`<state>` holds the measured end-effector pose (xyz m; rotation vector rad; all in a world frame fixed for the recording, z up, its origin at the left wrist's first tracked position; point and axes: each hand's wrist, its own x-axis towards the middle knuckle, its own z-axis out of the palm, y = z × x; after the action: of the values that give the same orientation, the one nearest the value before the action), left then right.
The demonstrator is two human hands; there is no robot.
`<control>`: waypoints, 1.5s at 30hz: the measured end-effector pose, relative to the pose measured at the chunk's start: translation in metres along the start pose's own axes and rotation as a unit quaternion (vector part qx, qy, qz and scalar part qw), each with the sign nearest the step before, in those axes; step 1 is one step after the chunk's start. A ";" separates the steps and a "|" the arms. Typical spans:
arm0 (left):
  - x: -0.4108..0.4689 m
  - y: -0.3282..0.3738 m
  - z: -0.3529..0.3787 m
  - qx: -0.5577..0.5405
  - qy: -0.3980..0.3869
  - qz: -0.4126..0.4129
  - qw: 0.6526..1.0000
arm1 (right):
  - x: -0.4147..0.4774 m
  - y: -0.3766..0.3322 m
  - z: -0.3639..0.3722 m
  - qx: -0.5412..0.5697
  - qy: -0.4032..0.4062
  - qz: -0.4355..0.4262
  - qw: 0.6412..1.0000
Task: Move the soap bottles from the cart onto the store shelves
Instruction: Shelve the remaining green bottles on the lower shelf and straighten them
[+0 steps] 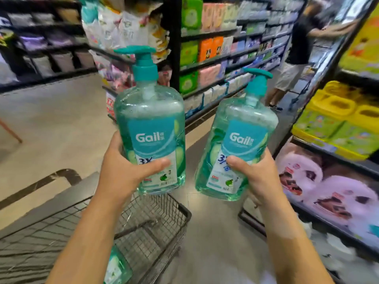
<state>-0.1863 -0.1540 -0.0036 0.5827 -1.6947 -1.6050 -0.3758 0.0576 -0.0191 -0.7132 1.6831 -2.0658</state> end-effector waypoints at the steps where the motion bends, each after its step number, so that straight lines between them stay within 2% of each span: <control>1: -0.001 0.008 0.018 -0.006 -0.018 0.012 1.000 | -0.002 -0.010 -0.016 0.002 0.011 -0.017 1.000; 9: -0.016 0.048 0.188 -0.054 -0.131 0.073 0.987 | -0.047 -0.083 -0.174 -0.044 0.158 -0.098 0.982; 17: -0.062 0.058 0.386 -0.122 -0.264 0.071 0.954 | -0.119 -0.156 -0.335 -0.149 0.271 -0.130 0.942; 27: -0.074 0.060 0.573 -0.144 -0.430 0.018 0.891 | -0.163 -0.193 -0.471 -0.276 0.366 -0.125 0.880; 34: -0.043 0.024 0.684 -0.159 -0.481 -0.027 0.862 | -0.144 -0.199 -0.538 -0.286 0.386 -0.093 0.872; 40: -0.019 -0.009 0.759 -0.136 -0.490 -0.004 0.861 | -0.108 -0.189 -0.599 -0.300 0.382 -0.084 0.870; 45: -0.003 -0.033 0.810 -0.127 -0.497 -0.030 0.858 | -0.085 -0.162 -0.654 -0.289 0.420 -0.075 0.857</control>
<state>-0.8000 0.3755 -0.0094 -0.4469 -2.0731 -2.3381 -0.6975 0.6541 0.0266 -0.0298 2.8840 -2.1189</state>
